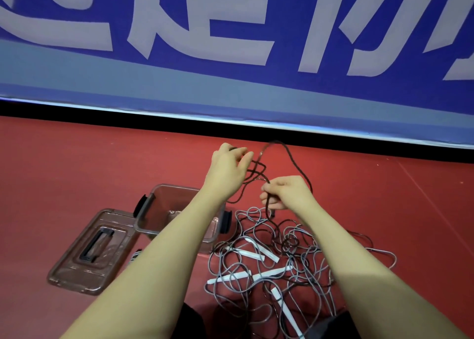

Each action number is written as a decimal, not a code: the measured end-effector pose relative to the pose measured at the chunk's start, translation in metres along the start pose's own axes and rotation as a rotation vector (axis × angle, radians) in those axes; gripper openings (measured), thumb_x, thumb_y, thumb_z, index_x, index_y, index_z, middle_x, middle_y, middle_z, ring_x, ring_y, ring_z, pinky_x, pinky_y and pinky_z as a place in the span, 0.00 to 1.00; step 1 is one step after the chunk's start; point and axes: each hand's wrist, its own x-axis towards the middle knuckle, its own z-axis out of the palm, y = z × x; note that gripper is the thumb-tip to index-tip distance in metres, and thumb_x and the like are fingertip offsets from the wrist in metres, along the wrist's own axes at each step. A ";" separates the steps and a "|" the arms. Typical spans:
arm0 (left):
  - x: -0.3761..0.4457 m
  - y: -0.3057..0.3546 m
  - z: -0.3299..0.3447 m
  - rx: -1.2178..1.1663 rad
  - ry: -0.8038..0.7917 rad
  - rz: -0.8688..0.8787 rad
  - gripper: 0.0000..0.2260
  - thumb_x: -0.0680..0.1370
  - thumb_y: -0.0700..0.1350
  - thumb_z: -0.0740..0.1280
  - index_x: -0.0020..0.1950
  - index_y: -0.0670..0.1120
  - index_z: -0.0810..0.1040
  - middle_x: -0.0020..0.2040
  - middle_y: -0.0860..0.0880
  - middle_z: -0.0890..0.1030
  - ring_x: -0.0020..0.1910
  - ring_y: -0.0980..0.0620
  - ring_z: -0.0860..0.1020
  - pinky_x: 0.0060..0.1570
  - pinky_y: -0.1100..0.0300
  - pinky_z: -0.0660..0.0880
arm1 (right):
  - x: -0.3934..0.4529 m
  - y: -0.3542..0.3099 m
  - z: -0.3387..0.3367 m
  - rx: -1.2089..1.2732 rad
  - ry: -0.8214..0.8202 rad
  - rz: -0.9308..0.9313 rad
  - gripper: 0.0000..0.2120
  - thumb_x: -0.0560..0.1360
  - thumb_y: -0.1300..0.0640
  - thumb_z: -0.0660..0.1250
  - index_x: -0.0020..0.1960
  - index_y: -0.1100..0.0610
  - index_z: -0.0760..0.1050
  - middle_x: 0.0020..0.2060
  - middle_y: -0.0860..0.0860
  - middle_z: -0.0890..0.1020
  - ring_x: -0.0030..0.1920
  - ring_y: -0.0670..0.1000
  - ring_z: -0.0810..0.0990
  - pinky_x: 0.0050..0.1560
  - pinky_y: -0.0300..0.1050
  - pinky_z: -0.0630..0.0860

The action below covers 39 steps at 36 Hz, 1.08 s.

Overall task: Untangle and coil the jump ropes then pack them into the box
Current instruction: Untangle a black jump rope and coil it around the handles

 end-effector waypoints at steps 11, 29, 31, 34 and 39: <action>-0.016 -0.013 0.017 -0.095 -0.143 -0.051 0.32 0.78 0.49 0.64 0.76 0.56 0.48 0.59 0.47 0.63 0.57 0.46 0.62 0.59 0.54 0.59 | -0.007 -0.034 -0.002 0.669 0.151 -0.125 0.06 0.78 0.63 0.63 0.45 0.64 0.76 0.34 0.55 0.83 0.36 0.51 0.84 0.37 0.41 0.81; -0.020 -0.011 0.019 -0.021 -0.169 0.051 0.09 0.76 0.52 0.69 0.54 0.52 0.82 0.49 0.48 0.66 0.54 0.50 0.62 0.56 0.62 0.60 | -0.006 -0.044 -0.009 1.183 0.187 -0.167 0.07 0.80 0.65 0.59 0.46 0.66 0.74 0.32 0.57 0.83 0.37 0.52 0.85 0.39 0.43 0.82; -0.019 -0.009 0.019 -0.031 -0.149 0.044 0.07 0.76 0.51 0.69 0.50 0.50 0.83 0.48 0.48 0.66 0.53 0.50 0.62 0.56 0.62 0.61 | -0.006 -0.043 -0.009 1.189 0.177 -0.173 0.07 0.80 0.65 0.60 0.46 0.66 0.74 0.33 0.57 0.83 0.37 0.53 0.85 0.40 0.43 0.82; -0.016 -0.007 0.019 -0.047 -0.100 0.012 0.06 0.75 0.50 0.70 0.46 0.48 0.83 0.47 0.48 0.67 0.52 0.51 0.62 0.55 0.62 0.61 | -0.003 -0.040 -0.013 1.131 0.166 -0.189 0.09 0.81 0.63 0.58 0.48 0.67 0.74 0.40 0.60 0.83 0.43 0.54 0.84 0.45 0.45 0.82; -0.008 0.002 0.011 -0.179 -0.024 -0.060 0.06 0.75 0.48 0.70 0.43 0.46 0.84 0.43 0.53 0.65 0.54 0.51 0.65 0.50 0.66 0.60 | 0.006 -0.019 -0.011 0.422 0.101 -0.080 0.10 0.79 0.63 0.60 0.58 0.65 0.75 0.46 0.57 0.82 0.44 0.51 0.81 0.45 0.41 0.78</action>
